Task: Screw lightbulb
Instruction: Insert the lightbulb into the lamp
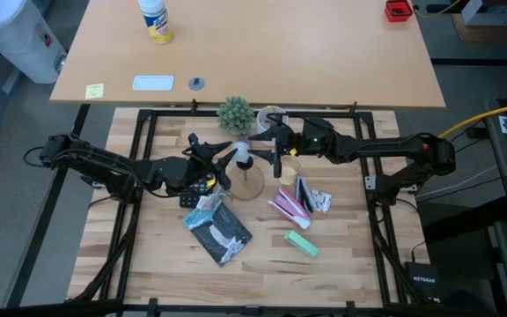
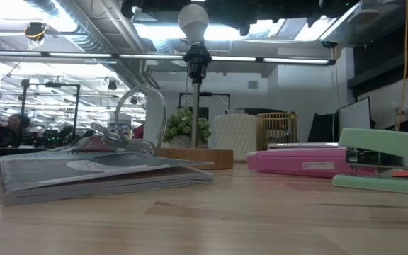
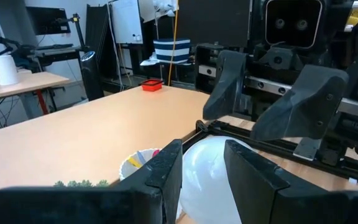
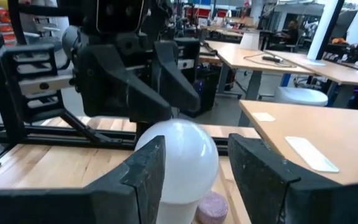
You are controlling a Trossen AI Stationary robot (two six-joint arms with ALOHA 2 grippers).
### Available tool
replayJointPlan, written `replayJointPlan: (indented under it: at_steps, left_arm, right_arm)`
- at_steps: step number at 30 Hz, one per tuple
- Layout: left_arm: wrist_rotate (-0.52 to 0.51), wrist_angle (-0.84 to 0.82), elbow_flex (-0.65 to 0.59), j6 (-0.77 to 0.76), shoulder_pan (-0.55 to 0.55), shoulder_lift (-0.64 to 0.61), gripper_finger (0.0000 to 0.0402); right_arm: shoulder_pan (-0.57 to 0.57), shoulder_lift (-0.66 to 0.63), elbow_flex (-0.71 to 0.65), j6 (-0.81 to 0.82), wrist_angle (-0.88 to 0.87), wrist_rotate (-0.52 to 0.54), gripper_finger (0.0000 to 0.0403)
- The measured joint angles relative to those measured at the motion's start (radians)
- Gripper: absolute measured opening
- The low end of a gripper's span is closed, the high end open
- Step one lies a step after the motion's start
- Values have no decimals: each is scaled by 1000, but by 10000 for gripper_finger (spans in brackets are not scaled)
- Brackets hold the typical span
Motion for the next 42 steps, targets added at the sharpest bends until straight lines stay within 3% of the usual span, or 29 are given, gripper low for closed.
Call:
replayJointPlan:
  at_steps: [14,28,42]
  left_arm:
    - [0,0,0,0,0,0,114]
    - [0,0,0,-1,0,0,114]
    - [1,0,0,-1,0,0,114]
  right_arm:
    - [0,0,0,0,155,-8,179]
    - [0,0,0,0,156,-27,63]
    - [0,18,0,-1,222,-35,44]
